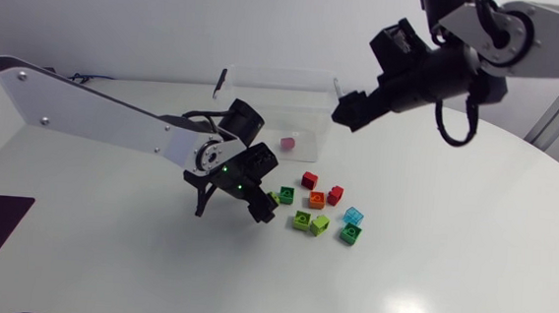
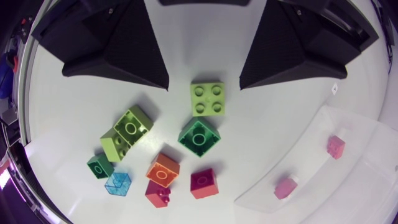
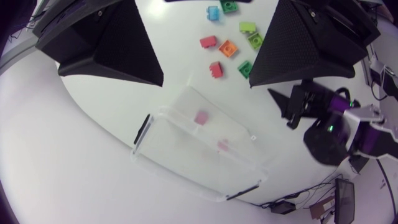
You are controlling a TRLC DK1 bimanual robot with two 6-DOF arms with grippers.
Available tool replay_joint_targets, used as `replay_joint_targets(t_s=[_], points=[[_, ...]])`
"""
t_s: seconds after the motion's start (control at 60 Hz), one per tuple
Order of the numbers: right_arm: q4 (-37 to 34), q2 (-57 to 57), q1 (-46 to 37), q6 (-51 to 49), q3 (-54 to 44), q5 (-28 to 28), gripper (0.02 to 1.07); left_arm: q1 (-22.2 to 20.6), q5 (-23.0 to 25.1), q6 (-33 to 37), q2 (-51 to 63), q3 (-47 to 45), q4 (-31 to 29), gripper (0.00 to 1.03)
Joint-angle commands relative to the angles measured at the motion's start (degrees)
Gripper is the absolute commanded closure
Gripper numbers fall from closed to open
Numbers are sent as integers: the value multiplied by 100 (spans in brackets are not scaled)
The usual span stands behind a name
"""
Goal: Place the duplo bricks in the container
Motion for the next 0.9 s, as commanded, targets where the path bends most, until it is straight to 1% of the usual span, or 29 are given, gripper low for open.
replay_joint_targets(t_s=[0.0, 0.067, 0.233, 0.267, 0.35, 0.383, 0.45, 0.55, 0.583, 0.6, 0.617, 0.65, 0.683, 0.733, 0.8, 0.85, 0.883], points=[[75, -277, -95, -170, -844, -55, 6, 43, 16, 179, 236, 369, -153, 25], [93, -480, -235, -249, -1301, -178, 6, 52, 16, 205, 350, 562, -337, 25], [145, -796, -385, -390, -2259, -275, 6, 52, 16, 319, 579, 984, -847, 25], [189, -831, -393, -399, -2400, -275, 6, 43, 16, 328, 649, 1090, -979, 25], [207, -840, -446, -407, -2655, -310, 6, 26, 16, 363, 939, 1520, -1621, 26], [242, -831, -490, -416, -2769, -328, 6, 26, 16, 390, 1036, 1635, -1753, 26], [374, -770, -525, -416, -2927, -319, 6, 34, 16, 372, 1159, 1714, -1796, 28], [541, -532, -640, -442, -2997, -284, 6, 26, 25, 372, 1335, 1872, -1867, 46], [620, -383, -701, -451, -2980, -266, 6, 17, 25, 346, 1440, 1969, -1928, 61], [655, -313, -719, -451, -2962, -266, 6, 17, 25, 346, 1467, 1986, -1946, 64], [690, -242, -736, -451, -2953, -266, 6, 8, 25, 328, 1502, 2048, -1990, 72], [743, -146, -745, -442, -2927, -257, 6, 8, 33, 337, 1546, 2100, -2060, 74], [805, -5, -763, -425, -2866, -222, 6, 8, 51, 346, 1607, 2171, -2166, 80], [919, 188, -763, -416, -2804, -161, 7, 8, 51, 346, 1607, 2171, -2192, 84], [1077, 549, -754, -390, -2690, -20, 7, -1, 69, 354, 1475, 2100, -2218, 87], [1139, 760, -754, -381, -2602, 15, 8, -1, 77, 354, 1335, 2039, -2227, 88], [1191, 848, -736, -372, -2558, 24, 10, 8, 77, 354, 1203, 2013, -2271, 88]])
